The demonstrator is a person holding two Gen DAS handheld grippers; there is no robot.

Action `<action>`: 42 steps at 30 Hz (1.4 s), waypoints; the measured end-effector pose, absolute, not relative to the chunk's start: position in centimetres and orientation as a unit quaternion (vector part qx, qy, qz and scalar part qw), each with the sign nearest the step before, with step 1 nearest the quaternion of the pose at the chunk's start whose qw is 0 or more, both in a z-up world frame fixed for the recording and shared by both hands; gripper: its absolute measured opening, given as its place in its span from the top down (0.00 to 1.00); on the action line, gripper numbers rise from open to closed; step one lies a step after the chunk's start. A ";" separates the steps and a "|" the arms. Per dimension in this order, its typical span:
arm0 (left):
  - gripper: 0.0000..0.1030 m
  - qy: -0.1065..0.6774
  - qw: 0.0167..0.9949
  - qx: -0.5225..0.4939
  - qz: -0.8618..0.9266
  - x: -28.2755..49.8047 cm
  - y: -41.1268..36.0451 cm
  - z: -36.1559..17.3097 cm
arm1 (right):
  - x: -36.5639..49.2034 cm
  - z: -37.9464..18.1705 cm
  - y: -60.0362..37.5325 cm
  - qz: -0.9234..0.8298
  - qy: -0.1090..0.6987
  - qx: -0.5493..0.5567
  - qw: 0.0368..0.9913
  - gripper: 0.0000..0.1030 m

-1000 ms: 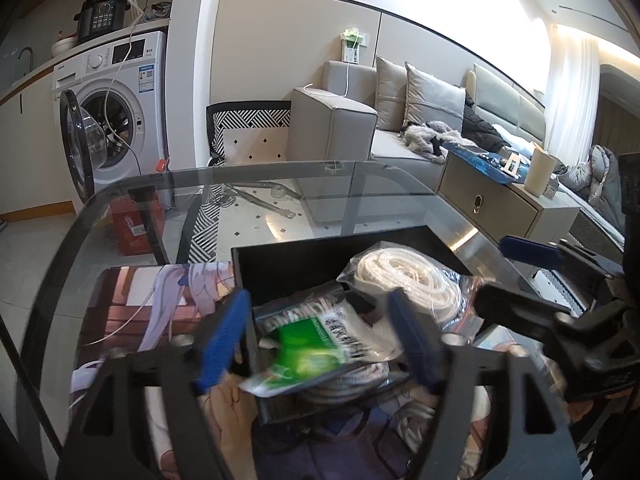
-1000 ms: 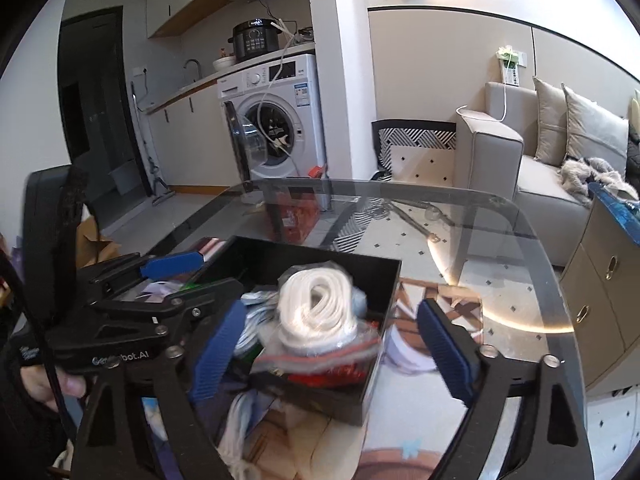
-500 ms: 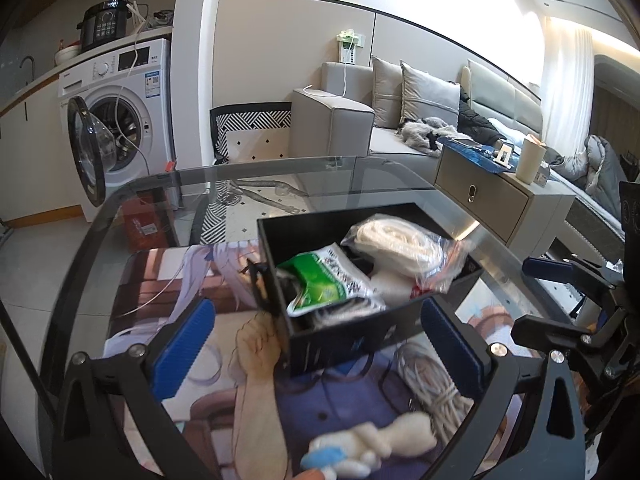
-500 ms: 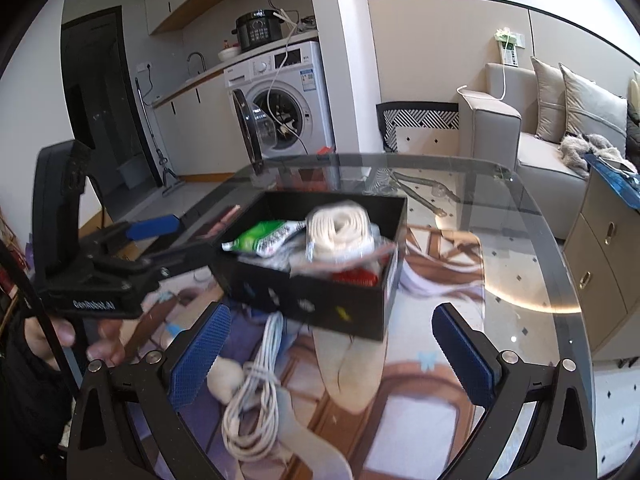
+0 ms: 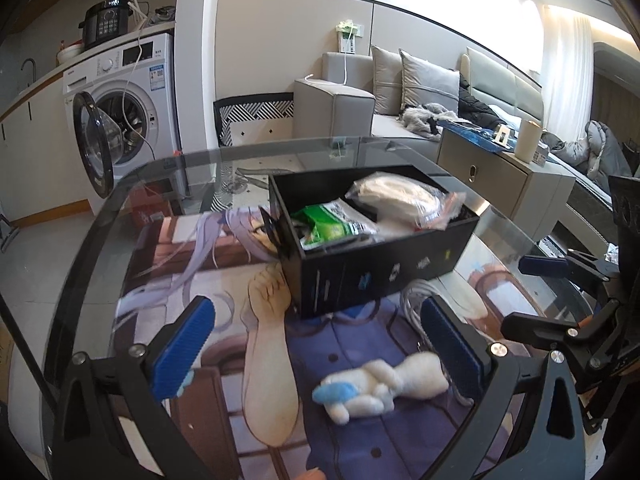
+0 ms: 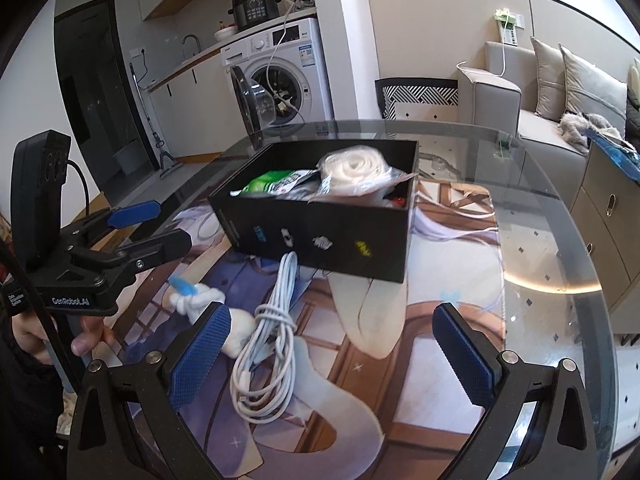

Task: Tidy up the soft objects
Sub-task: 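Move the right tool to the loose white cable while the left tool approaches the plush bunny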

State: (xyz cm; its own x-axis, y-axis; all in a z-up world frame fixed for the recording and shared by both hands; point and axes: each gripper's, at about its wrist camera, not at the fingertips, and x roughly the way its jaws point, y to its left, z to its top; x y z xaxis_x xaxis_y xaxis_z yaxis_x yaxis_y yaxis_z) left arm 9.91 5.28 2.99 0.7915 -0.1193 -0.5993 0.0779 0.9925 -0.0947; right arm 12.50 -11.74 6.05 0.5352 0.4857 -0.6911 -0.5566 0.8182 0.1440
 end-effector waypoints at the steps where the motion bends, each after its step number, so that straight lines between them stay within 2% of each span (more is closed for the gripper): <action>1: 0.00 0.319 0.946 -0.035 -0.052 9.7 5.3 2.8 | 12.4 5.9 -11.6 0.298 0.382 -0.050 0.874 0.01; 28: 0.00 0.360 0.930 -0.045 -0.056 9.7 4.8 0.1 | 12.5 2.3 -7.8 0.313 0.427 -0.082 0.844 0.01; 42: 0.00 0.369 0.927 -0.047 -0.058 9.8 4.8 -0.3 | 13.9 2.4 -10.4 0.259 0.427 -0.079 0.862 0.01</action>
State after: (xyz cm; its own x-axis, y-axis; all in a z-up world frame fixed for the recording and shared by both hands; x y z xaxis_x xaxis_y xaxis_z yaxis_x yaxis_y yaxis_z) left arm 9.79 4.85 -0.29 0.7215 -0.1422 -0.6777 0.0721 0.9888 -0.1306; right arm 13.94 -10.39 2.43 0.5000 0.3797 -0.7783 -0.5153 0.8528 0.0850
